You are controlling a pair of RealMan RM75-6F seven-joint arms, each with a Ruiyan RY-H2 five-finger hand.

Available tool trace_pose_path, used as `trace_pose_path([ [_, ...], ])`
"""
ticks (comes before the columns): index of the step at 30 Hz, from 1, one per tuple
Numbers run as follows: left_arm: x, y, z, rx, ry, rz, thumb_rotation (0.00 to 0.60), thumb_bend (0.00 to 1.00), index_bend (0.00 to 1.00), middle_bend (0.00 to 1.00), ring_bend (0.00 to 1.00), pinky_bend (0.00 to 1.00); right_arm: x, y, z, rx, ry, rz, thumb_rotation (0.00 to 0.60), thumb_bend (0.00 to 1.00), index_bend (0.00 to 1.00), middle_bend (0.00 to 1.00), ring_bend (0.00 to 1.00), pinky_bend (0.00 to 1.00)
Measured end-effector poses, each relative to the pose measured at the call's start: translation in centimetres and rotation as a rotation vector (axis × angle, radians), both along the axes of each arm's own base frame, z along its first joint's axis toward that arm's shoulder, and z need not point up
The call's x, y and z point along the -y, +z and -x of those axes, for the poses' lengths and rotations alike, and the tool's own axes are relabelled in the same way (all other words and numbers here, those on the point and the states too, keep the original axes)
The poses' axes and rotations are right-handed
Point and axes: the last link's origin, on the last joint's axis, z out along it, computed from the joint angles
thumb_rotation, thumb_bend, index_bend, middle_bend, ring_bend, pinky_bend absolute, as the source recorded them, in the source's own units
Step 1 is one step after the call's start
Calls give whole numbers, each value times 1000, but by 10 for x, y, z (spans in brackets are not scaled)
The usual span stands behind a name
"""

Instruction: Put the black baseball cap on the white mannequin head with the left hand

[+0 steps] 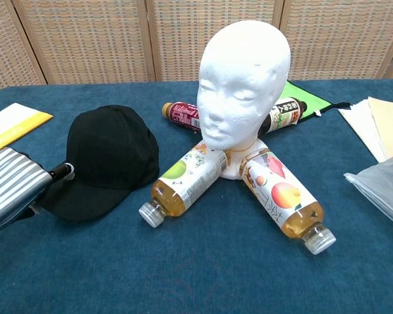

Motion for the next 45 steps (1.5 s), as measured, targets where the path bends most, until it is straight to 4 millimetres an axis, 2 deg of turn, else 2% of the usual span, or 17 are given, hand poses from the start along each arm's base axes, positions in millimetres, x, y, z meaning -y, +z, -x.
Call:
trace_pose_path([
  [12,-12,26,2,-168,-137,-76,600,781,780,909,852,749,-1,0,0,2,3,2,600,48,25,0,0,0],
  [20,-21,44,3,-285,-233,-113,600,783,791,911,853,749,-1,2,0,7,3,7,600,48,25,0,0,0],
  [34,-45,98,-4,-282,-257,-293,600,783,792,911,853,749,-1,3,-1,9,3,10,600,48,31,0,0,0],
  [40,-53,115,-17,-240,-275,-354,600,783,792,911,852,749,-2,4,-1,11,6,11,600,48,31,0,0,0],
  [45,-68,131,-37,-178,-272,-410,600,783,791,911,853,749,-1,4,-1,15,4,10,600,48,32,0,0,0],
])
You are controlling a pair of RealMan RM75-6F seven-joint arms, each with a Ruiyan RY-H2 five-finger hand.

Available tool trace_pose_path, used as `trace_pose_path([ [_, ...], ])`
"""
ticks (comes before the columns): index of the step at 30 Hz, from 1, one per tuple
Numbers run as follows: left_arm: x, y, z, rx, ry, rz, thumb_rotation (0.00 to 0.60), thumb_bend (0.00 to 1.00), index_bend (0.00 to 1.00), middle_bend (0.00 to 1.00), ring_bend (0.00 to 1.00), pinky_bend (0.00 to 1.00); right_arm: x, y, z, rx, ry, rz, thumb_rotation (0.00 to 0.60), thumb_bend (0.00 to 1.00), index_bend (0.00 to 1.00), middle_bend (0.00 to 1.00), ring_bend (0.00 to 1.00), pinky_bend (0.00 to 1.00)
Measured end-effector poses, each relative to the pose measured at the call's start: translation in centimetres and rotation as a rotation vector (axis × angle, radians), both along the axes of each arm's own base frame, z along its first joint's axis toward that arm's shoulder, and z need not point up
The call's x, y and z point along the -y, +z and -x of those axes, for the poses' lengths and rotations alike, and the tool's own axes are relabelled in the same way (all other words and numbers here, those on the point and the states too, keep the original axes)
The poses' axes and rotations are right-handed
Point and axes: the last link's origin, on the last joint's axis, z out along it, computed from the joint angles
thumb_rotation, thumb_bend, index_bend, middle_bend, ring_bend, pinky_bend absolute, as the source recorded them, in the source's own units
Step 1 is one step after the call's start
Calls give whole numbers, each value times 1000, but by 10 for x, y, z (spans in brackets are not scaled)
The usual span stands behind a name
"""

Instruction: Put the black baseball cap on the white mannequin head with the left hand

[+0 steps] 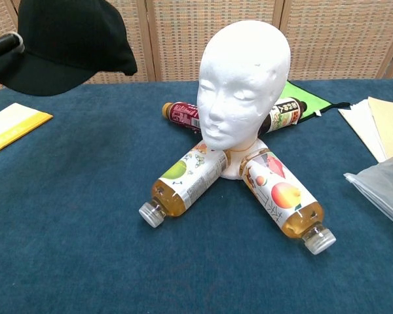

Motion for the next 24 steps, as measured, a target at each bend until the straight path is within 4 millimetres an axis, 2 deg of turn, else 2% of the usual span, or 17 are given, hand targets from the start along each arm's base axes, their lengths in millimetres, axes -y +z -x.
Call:
trace_pose_path([
  [7,-28,23,-35,88,-2,-63,600,783,789,911,853,749,2,2,2,7,-9,3,600,49,31,0,0,0],
  [14,-53,42,-84,160,-43,-82,600,782,787,911,853,749,4,3,4,16,-20,5,600,48,31,0,0,0],
  [19,-61,40,-118,177,-82,-70,600,782,787,911,853,749,5,4,5,25,-24,4,600,48,32,0,0,0],
  [24,-61,27,-155,161,-129,-42,600,782,785,911,853,749,6,8,6,48,-33,6,600,48,34,0,0,0],
])
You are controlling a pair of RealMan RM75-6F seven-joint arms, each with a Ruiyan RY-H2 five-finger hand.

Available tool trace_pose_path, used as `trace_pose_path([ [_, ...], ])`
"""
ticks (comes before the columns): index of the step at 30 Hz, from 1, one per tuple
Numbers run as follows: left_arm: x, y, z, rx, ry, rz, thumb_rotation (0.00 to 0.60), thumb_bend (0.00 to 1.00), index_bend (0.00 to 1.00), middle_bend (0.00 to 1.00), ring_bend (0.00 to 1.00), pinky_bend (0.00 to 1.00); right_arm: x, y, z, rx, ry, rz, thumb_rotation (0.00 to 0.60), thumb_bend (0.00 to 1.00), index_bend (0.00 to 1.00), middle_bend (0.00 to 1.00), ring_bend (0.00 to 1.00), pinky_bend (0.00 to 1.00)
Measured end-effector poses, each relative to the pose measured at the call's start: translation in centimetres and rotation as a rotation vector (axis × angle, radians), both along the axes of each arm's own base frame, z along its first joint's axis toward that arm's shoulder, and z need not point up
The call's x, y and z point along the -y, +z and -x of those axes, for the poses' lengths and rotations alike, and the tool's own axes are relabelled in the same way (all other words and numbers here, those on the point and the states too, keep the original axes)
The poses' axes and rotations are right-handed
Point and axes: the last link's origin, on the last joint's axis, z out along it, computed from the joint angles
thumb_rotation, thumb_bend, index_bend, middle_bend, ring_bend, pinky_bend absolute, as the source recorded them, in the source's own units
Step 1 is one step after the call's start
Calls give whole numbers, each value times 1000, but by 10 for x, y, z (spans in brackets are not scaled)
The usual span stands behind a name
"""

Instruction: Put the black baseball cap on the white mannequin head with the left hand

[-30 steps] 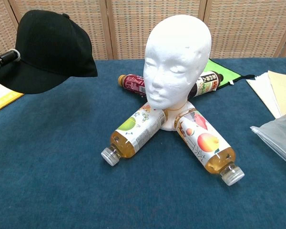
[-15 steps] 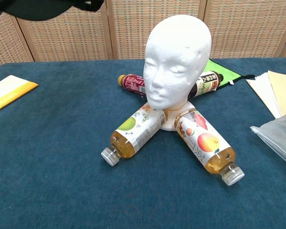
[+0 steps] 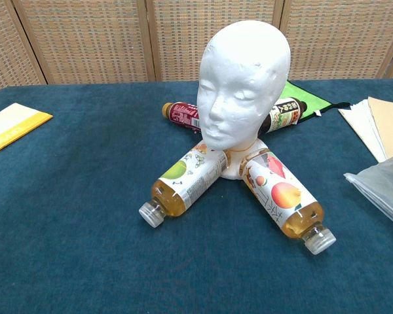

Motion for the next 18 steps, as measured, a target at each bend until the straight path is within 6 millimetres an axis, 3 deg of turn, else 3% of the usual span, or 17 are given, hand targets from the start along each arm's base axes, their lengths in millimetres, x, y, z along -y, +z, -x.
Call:
trace_pose_path([
  [11,23,-46,-70,-43,-107,88,600,781,784,911,853,748,1,11,2,38,-3,15,600,48,35,0,0,0],
  [18,37,-69,-85,-93,-114,115,600,782,784,911,853,749,1,13,2,42,-3,17,600,49,34,0,0,0],
])
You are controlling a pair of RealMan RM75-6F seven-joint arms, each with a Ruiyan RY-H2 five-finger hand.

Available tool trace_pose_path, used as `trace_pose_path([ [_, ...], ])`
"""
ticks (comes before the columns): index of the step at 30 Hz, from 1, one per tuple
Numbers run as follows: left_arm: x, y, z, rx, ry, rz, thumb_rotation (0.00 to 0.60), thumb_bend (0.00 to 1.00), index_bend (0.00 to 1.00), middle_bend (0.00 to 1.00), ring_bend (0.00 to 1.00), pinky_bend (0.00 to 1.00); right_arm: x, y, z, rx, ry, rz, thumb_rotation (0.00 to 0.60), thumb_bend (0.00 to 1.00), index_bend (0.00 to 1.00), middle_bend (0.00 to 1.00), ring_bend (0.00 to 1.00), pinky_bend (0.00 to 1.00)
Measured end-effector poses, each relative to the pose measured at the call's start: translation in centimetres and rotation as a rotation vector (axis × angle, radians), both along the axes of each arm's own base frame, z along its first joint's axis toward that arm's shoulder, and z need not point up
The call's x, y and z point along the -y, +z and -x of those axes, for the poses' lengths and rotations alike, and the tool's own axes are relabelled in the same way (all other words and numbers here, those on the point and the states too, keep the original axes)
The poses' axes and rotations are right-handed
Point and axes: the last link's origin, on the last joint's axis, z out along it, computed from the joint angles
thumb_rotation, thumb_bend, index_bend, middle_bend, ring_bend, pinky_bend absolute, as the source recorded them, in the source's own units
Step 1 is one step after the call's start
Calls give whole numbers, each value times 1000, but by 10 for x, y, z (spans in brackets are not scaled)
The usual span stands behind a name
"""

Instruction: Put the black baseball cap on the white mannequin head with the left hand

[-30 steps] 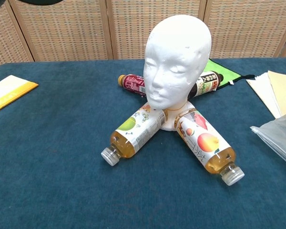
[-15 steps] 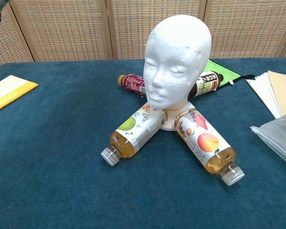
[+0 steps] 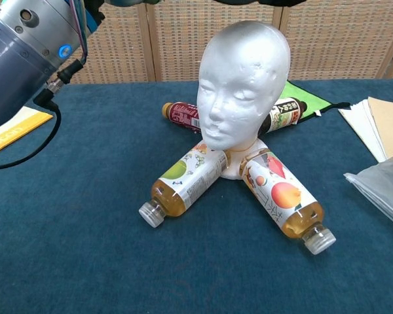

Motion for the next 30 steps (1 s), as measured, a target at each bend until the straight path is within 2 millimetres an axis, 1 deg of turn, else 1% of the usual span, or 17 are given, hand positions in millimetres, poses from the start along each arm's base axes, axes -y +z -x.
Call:
trace_pose_path([
  [6,12,-19,-9,-54,2,15,600,781,783,911,853,749,-1,1,0,3,2,0,600,48,34,0,0,0],
  [12,19,-29,-14,-73,5,29,600,781,783,911,853,749,-1,2,0,6,3,2,600,48,34,0,0,0],
  [17,23,-35,-11,-93,33,25,600,781,783,911,853,749,-1,3,-1,11,4,4,600,48,34,0,0,0],
  [23,22,-41,-4,-109,94,23,600,781,783,911,853,749,-2,2,-1,10,7,2,600,48,34,0,0,0],
  [30,26,-47,-5,-108,117,46,600,781,782,911,853,749,-1,3,-1,12,4,2,600,49,34,0,0,0],
])
